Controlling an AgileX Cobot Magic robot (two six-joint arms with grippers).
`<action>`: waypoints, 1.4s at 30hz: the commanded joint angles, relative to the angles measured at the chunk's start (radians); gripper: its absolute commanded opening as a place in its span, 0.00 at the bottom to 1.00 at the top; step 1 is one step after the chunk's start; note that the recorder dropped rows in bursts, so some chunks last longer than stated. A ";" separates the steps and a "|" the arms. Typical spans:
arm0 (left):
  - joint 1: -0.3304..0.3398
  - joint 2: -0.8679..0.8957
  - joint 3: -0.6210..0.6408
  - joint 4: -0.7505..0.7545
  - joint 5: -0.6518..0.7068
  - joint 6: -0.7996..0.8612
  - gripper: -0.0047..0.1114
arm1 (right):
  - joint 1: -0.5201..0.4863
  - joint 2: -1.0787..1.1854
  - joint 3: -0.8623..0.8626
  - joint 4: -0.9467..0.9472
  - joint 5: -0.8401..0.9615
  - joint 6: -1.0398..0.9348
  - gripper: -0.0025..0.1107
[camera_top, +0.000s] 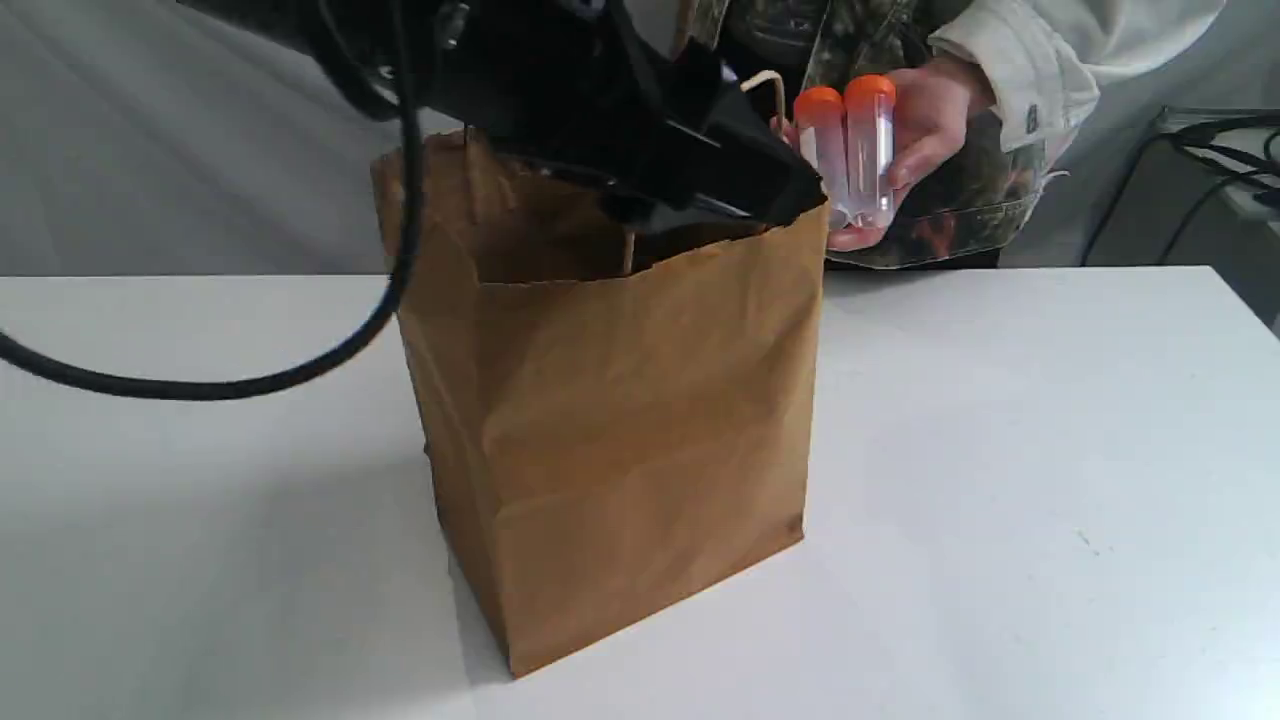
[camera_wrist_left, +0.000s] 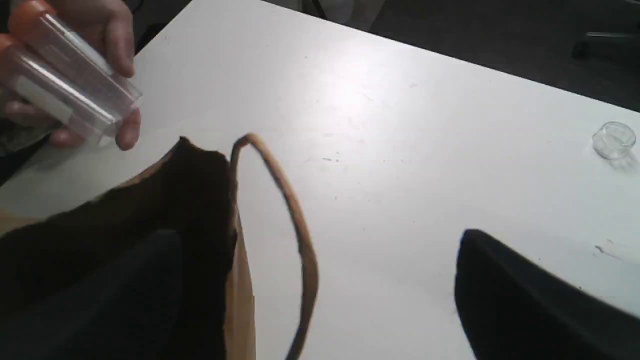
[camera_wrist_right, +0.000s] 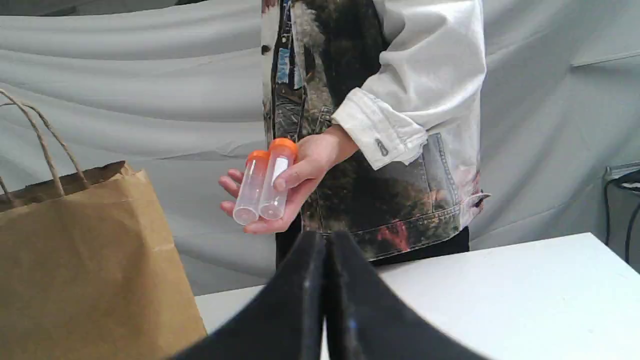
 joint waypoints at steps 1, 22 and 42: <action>-0.006 0.032 0.003 -0.004 -0.015 -0.061 0.55 | 0.003 -0.006 0.004 0.005 -0.024 0.083 0.02; -0.004 -0.078 0.018 0.179 0.325 -0.105 0.04 | 0.003 -0.006 0.004 -0.153 -0.330 0.033 0.02; -0.004 -0.219 0.206 0.189 0.301 -0.081 0.04 | 0.003 0.361 -0.178 0.135 -0.690 -0.520 0.02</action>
